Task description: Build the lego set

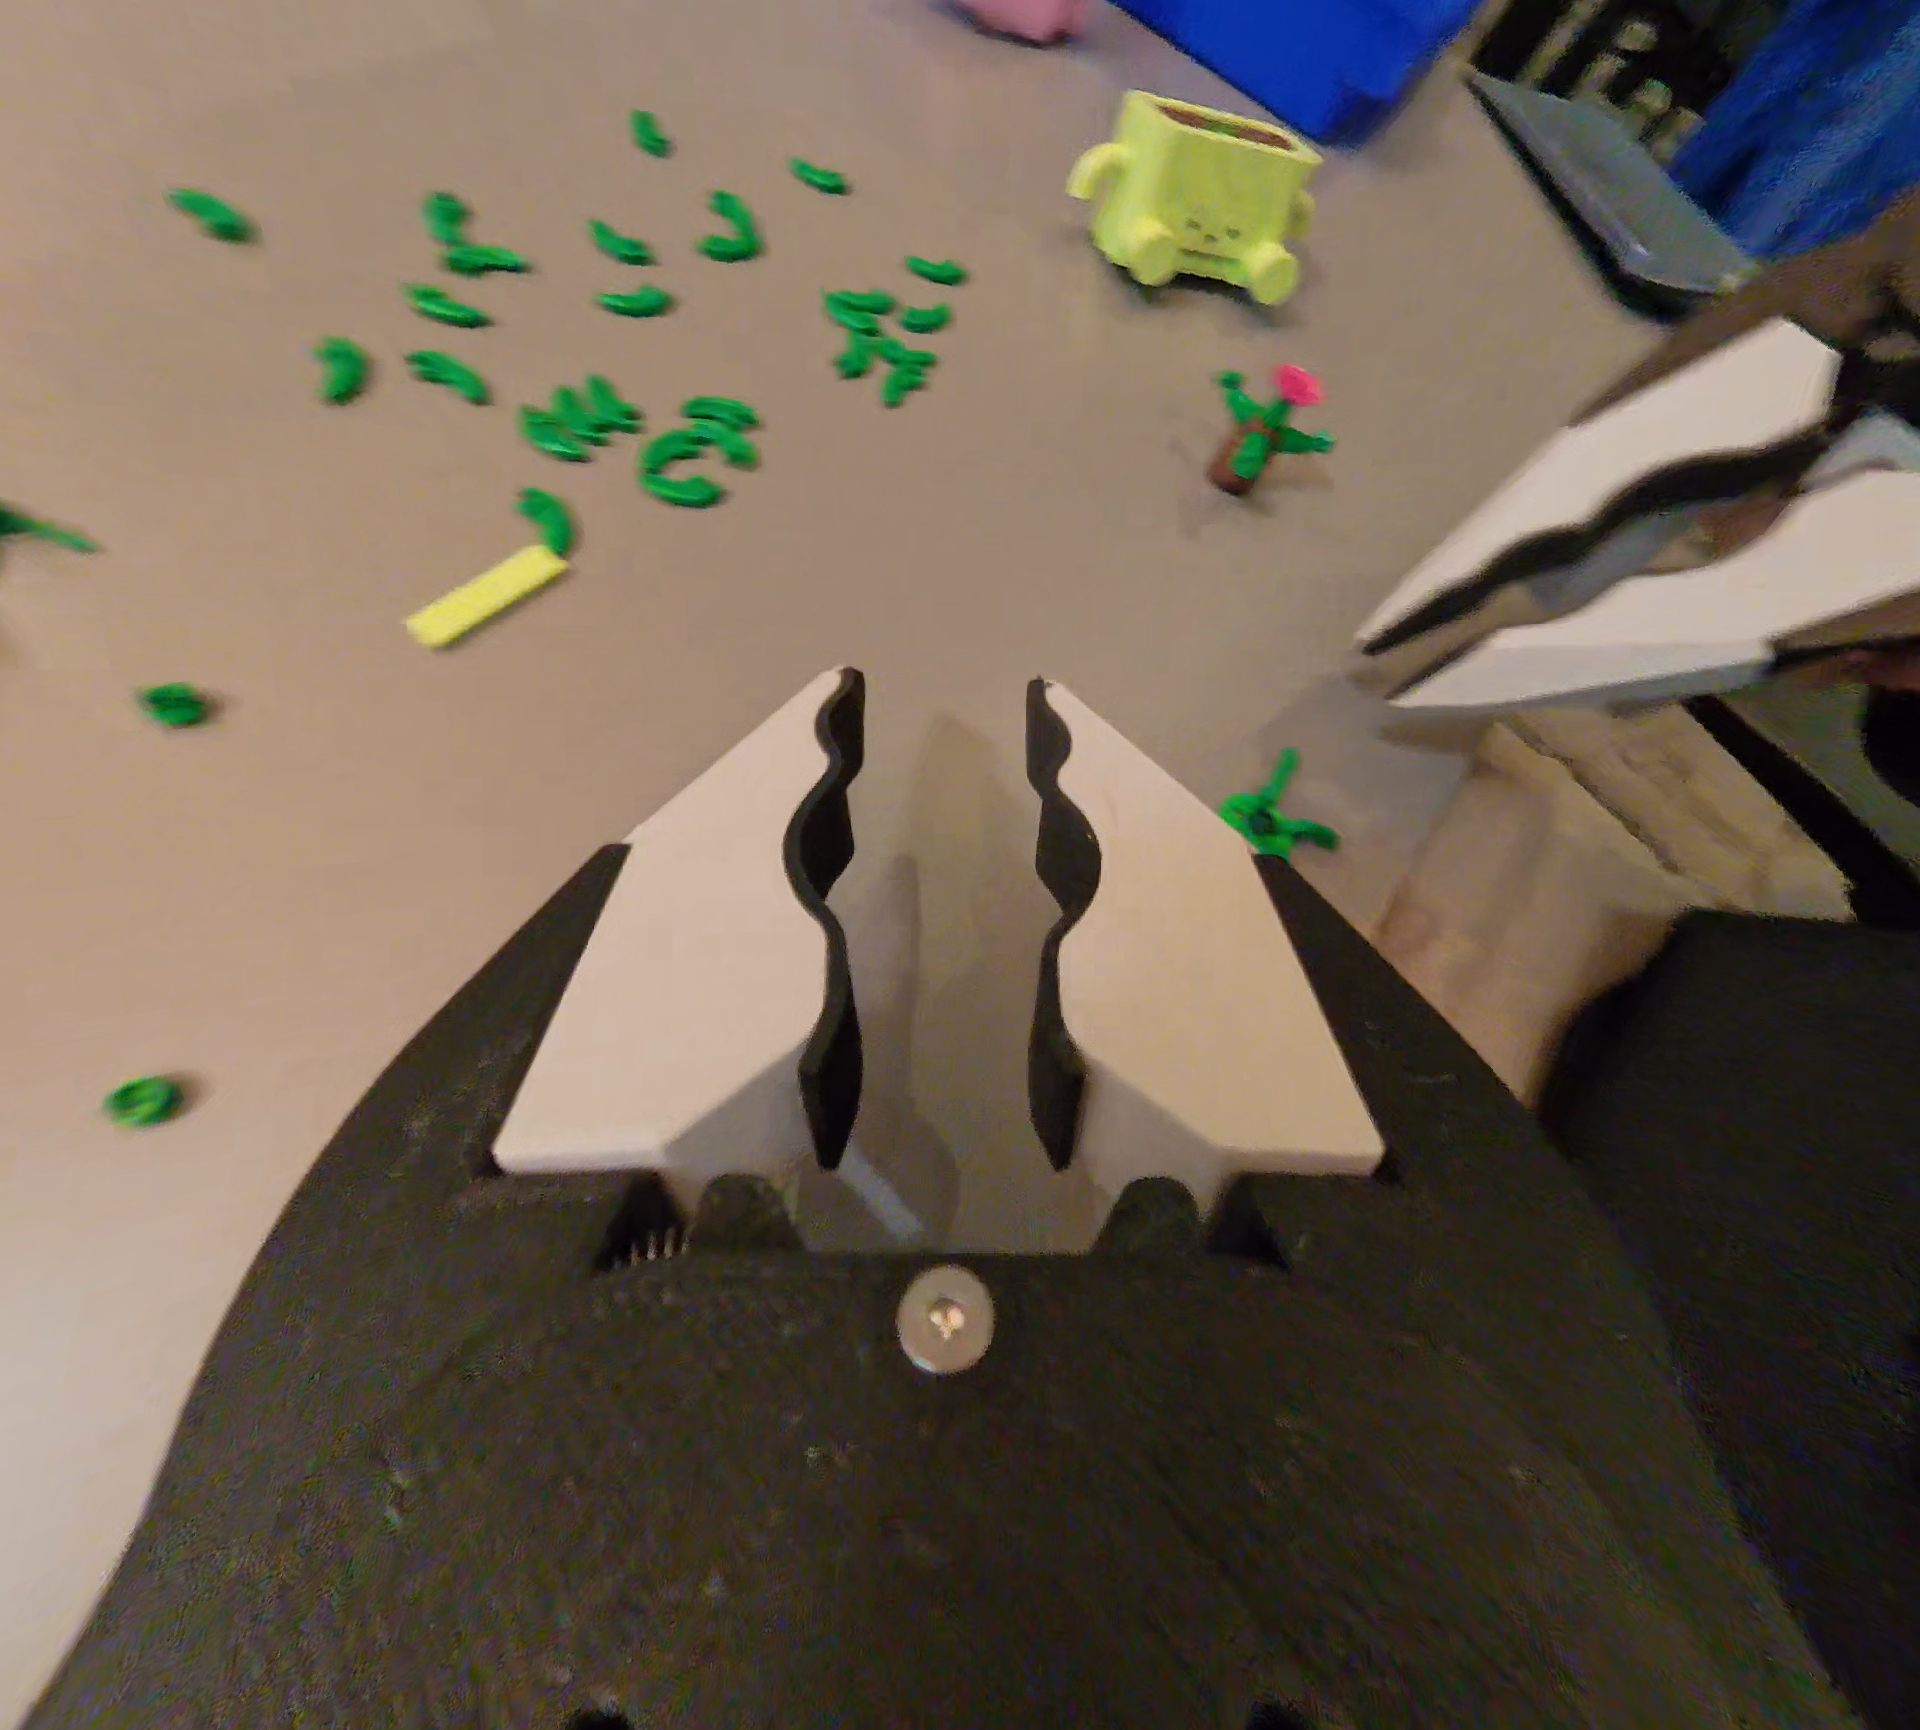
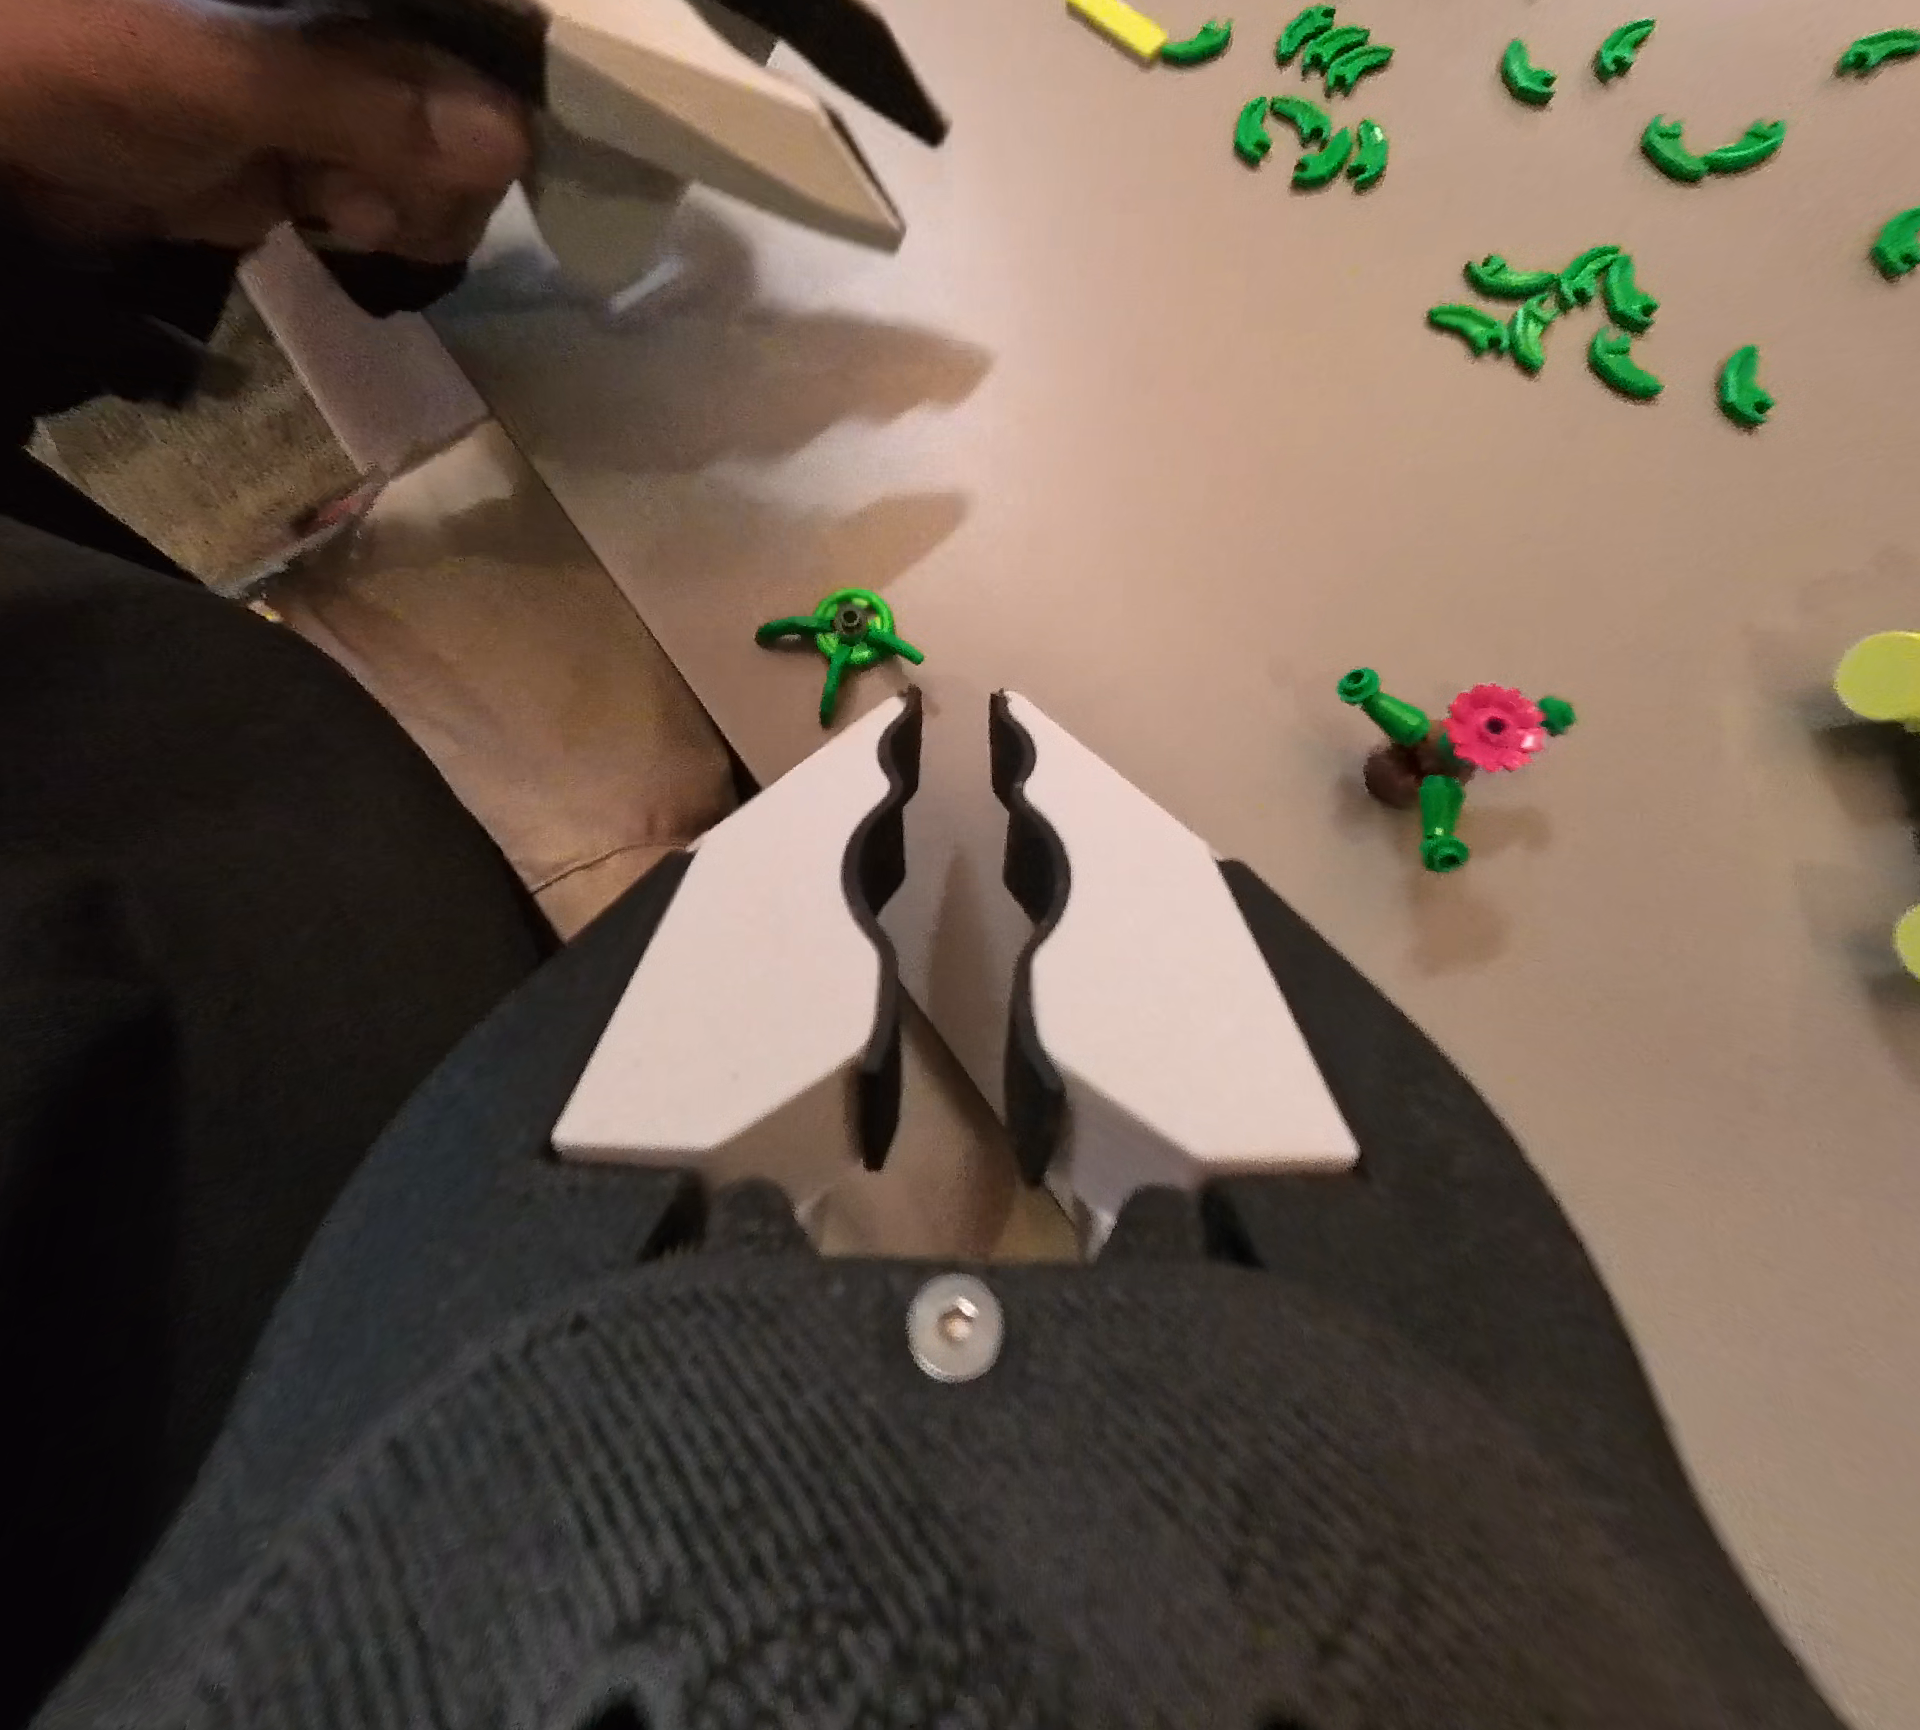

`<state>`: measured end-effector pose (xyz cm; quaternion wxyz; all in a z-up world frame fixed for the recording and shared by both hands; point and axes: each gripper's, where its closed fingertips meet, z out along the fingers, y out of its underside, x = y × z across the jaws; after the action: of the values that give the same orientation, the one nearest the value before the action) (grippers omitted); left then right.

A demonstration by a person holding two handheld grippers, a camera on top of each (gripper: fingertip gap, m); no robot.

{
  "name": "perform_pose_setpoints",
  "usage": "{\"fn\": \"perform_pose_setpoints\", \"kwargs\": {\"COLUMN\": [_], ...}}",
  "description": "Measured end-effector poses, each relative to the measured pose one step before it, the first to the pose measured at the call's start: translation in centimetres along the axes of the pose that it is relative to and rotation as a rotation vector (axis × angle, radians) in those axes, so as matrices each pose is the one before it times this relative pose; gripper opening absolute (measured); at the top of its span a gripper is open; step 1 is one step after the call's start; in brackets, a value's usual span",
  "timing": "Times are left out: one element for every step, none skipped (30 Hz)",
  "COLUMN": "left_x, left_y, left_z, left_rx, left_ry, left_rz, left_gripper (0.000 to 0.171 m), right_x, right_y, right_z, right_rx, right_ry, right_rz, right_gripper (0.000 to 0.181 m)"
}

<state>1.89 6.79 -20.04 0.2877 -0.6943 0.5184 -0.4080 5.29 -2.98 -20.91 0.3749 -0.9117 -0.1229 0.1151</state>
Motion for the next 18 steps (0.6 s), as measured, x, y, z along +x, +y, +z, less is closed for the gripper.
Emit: {"fn": "perform_pose_setpoints", "kwargs": {"left_x": [-1.018, -0.988, -0.790, -0.471, -0.154, -0.206, -0.342, -0.174, -0.147, -0.063, -0.007, -0.188, -0.280, -0.165, -0.047, -0.109, -0.095, 0.015], "left_y": [-0.290, -0.275, -0.260, -0.214, -0.167, 0.053, 0.209, 0.056, -0.212, -0.456, -0.511, -0.353, -0.194, -0.123, -0.085, 0.032, 0.183, 0.365], "left_z": [-0.078, 0.017, 0.162, 0.325, 0.483, 0.651, 0.752, 0.747, 0.622, 0.497, 0.407, 0.412, 0.429, 0.450, 0.414, 0.407, 0.378, 0.328], "left_rx": [0.00335, -0.00031, -0.00440, -0.01002, -0.01291, -0.02850, -0.04366, -0.03378, -0.01422, 0.00437, 0.01034, 0.00184, -0.00759, -0.00809, -0.00620, -0.01078, -0.01944, -0.02874], "left_ry": [-0.0335, -0.0358, -0.0268, -0.0128, 0.0012, -0.0059, -0.0205, -0.0160, -0.0190, -0.0155, -0.0115, -0.0184, -0.0205, -0.0107, -0.0005, -0.0033, -0.0016, 0.0050], "left_rz": [-0.0061, -0.0001, 0.0047, 0.0091, 0.0144, 0.0109, 0.0081, 0.0186, 0.0202, 0.0190, 0.0173, 0.0130, 0.0115, 0.0117, 0.0082, 0.0034, 0.0037, 0.0060], "left_gripper": [0.030, 0.030, 0.029, 0.026, 0.021, 0.012, 0.006, 0.007, 0.010, 0.013, 0.017, 0.022, 0.027, 0.030, 0.032, 0.034, 0.033, 0.030], "right_x": [0.046, 0.042, 0.068, 0.085, 0.065, 0.053, 0.052, 0.046, 0.047, 0.051, 0.077, 0.110, 0.149, 0.165, 0.178, 0.162, 0.124, 0.099], "right_y": [-0.133, -0.136, -0.120, -0.085, -0.068, -0.053, -0.056, -0.078, -0.076, -0.058, -0.010, 0.019, 0.068, 0.132, 0.181, 0.168, 0.118, 0.070], "right_z": [-0.093, -0.082, -0.063, -0.028, -0.030, -0.019, -0.040, -0.081, -0.115, -0.149, -0.169, -0.192, -0.206, -0.170, -0.148, -0.135, -0.134, -0.131], "right_rx": [0.0199, 0.0204, 0.0187, 0.0165, 0.0142, 0.0121, 0.0111, 0.0115, 0.0129, 0.0135, 0.0133, 0.0134, 0.0128, 0.0097, 0.0066, 0.0064, 0.0076, 0.0091], "right_ry": [-0.0056, -0.0047, -0.0033, -0.0024, -0.0035, -0.0048, -0.0046, -0.0034, -0.0022, -0.0009, 0.0009, 0.0019, 0.0026, 0.0021, 0.0006, -0.0009, -0.0031, -0.0031], "right_rz": [0.0111, 0.0079, 0.0056, 0.0044, 0.0045, 0.0051, 0.0053, 0.0051, 0.0048, 0.0048, 0.0052, 0.0059, 0.0075, 0.0092, 0.0103, 0.0108, 0.0103, 0.0091], "right_gripper": [0.011, 0.011, 0.010, 0.010, 0.009, 0.009, 0.009, 0.009, 0.009, 0.009, 0.009, 0.009, 0.009, 0.009, 0.009, 0.009, 0.009, 0.009]}}
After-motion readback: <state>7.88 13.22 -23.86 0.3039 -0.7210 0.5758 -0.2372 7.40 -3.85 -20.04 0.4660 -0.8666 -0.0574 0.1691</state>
